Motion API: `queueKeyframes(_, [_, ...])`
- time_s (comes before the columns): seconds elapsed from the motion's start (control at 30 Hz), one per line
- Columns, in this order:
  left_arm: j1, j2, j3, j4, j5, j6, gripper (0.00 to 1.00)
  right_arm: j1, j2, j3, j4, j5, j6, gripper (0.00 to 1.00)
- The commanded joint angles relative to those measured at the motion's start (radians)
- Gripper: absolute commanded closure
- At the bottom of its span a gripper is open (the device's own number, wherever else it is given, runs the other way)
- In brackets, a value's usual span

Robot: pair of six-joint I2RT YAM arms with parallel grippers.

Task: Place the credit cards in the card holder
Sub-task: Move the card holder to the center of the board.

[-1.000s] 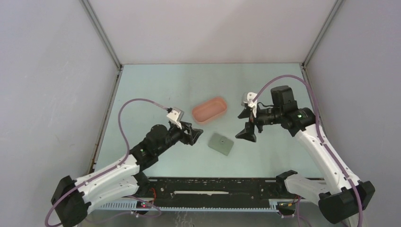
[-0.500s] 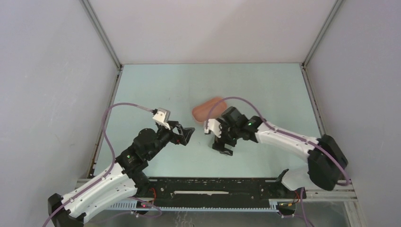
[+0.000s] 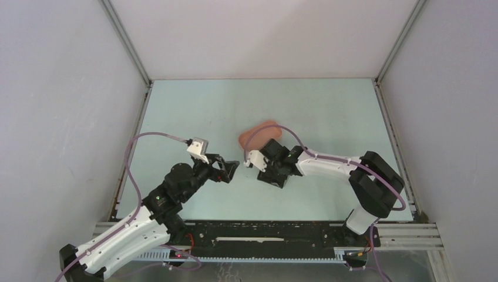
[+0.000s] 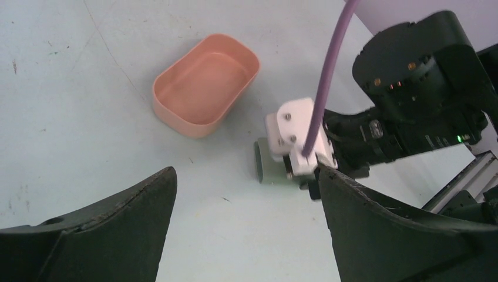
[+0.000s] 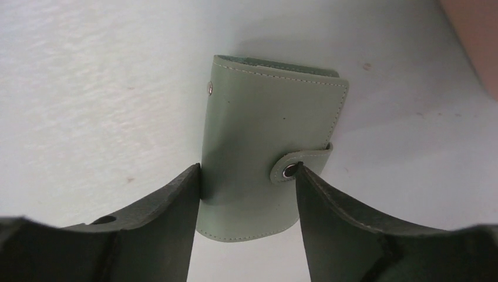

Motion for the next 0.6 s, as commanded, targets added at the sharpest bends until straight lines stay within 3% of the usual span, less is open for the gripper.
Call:
queueKeyframes(0.0, [0.004,-0.022,-0.03,0.009,-0.015,-0.013,0.05,-0.114,-0.012,0.037,0.002,0.061,0.025,0.38])
queueKeyframes(0.17, [0.004,-0.032,-0.033,0.015,-0.01,-0.019,0.05,-0.303,-0.076,0.038,0.018,0.118,0.01,0.36])
queueKeyframes(0.33, [0.013,-0.005,0.025,0.005,0.03,-0.035,0.05,-0.464,-0.206,0.056,-0.04,0.024,-0.007,0.03])
queueKeyframes(0.47, [0.034,0.019,0.161,-0.081,0.071,-0.038,0.05,-0.552,-0.41,0.101,-0.088,-0.141,0.018,0.0])
queueKeyframes(0.57, [0.077,0.034,0.289,-0.174,0.118,-0.034,0.05,-0.693,-0.545,0.191,-0.138,-0.394,0.137,0.0])
